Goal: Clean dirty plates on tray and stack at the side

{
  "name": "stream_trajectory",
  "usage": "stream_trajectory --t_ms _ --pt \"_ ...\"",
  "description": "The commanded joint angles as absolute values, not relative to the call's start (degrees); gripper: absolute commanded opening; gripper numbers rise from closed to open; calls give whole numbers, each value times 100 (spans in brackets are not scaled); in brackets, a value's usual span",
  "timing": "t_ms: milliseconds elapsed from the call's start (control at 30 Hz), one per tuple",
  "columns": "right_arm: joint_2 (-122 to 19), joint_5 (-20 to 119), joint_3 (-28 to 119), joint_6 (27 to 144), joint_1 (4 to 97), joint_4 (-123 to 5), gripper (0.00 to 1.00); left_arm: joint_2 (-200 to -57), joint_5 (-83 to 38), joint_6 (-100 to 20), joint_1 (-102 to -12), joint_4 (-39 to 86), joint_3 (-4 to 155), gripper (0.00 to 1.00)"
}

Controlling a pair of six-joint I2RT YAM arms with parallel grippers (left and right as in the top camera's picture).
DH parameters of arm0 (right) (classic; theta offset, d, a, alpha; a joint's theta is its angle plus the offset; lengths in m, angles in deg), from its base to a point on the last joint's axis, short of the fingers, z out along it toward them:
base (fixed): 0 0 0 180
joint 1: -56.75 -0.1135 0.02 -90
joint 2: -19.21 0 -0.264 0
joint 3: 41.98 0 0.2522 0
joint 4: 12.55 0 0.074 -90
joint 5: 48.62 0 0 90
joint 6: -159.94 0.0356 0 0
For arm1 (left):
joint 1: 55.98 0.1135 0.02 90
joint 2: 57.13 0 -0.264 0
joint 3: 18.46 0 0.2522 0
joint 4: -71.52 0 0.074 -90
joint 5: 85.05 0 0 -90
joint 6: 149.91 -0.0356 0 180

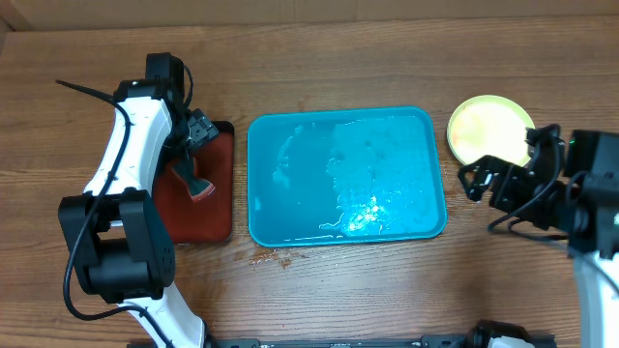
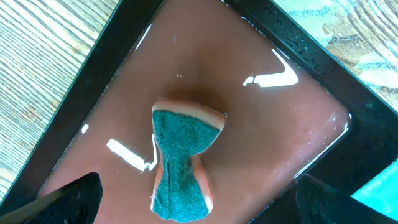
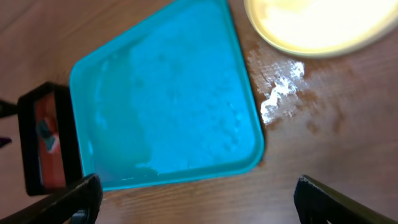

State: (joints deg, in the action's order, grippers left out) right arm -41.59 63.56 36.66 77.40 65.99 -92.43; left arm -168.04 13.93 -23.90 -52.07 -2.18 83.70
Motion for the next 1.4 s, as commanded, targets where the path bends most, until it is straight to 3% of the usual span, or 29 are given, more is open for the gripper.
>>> stream_trajectory --t_ms 0,233,467,1000,1367 --pt "-3470 6017 3317 7723 6081 -8765 100 -16834 1393 -2393 -5173 -201 8462 100" --pt "-1772 5748 2079 7725 5252 -7600 100 -16834 1393 -2393 -5173 -201 8460 100" --pt "-734 5682 1277 7732 5211 -7372 100 -16834 1393 -2393 -5173 -201 8462 100" --pt "1277 5532 -1055 7749 5145 -5252 100 -16834 1393 -2393 -5173 -201 8462 100" --pt "1889 5413 -1912 7749 5145 -4413 100 -16834 1393 -2393 -5173 -201 8462 100"
